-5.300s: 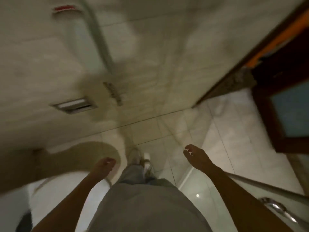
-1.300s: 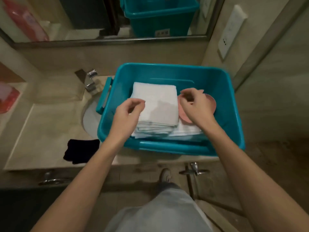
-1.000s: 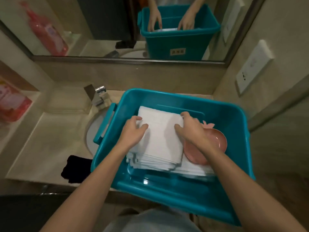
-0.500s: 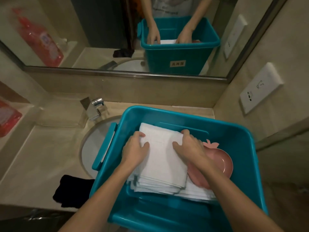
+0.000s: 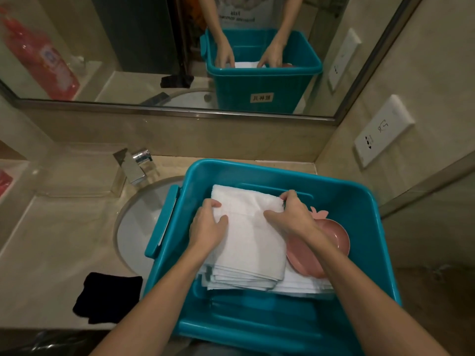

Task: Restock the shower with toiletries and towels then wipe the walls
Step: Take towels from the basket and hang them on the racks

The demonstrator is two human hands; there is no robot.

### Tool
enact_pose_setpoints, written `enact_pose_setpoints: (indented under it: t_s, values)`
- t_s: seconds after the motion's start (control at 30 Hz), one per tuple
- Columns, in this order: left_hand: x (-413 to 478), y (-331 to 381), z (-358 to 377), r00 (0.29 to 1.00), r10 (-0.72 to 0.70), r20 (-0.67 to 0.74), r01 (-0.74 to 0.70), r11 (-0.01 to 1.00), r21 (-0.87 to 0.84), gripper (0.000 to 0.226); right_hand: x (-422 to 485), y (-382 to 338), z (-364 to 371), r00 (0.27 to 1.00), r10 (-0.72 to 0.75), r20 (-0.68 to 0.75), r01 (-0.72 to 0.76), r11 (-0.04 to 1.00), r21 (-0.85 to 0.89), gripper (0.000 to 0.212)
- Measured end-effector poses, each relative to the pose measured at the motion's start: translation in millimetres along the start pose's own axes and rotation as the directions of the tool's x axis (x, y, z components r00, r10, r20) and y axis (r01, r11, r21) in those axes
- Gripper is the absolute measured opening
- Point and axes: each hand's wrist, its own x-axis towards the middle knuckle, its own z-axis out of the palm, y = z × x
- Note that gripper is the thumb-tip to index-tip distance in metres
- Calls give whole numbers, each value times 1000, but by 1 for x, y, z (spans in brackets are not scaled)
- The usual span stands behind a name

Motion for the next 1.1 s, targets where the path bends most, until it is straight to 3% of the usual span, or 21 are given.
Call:
enact_pose_setpoints:
  t_s: [0.1,0.23,0.37,0.43,0.6,0.73,0.9,1.1]
  values:
    - [0,1,0,1000,-21,-9,21,1000,-15,31,-6,-8,1,996,-71,-49,76,993,92,45]
    - [-2,2,0,999,-40,-25,39,999,-26,33,-18,-14,4,997,-69,-40,79,923,376,62]
    - [-3,2,0,999,-34,-20,33,999,-18,33,-32,-5,5,993,-44,109,-31,797,604,28]
    - [-4,3,1,999,-30,-16,30,999,-37,33,-34,2,7,989,-23,143,-65,810,583,21]
    - [-6,3,1,1000,-29,3,30,999,-42,39,-37,-2,8,997,-33,73,-9,857,514,37]
    - [-8,6,-4,997,-78,12,78,976,-203,41,-49,-15,9,994,-103,41,58,798,600,37]
    - [-2,13,-11,990,-141,27,142,926,-351,18,-58,-26,5,981,-193,24,127,729,672,36]
    - [13,31,-32,962,-164,218,242,883,-403,29,-63,-25,-15,971,-229,63,106,657,747,27]
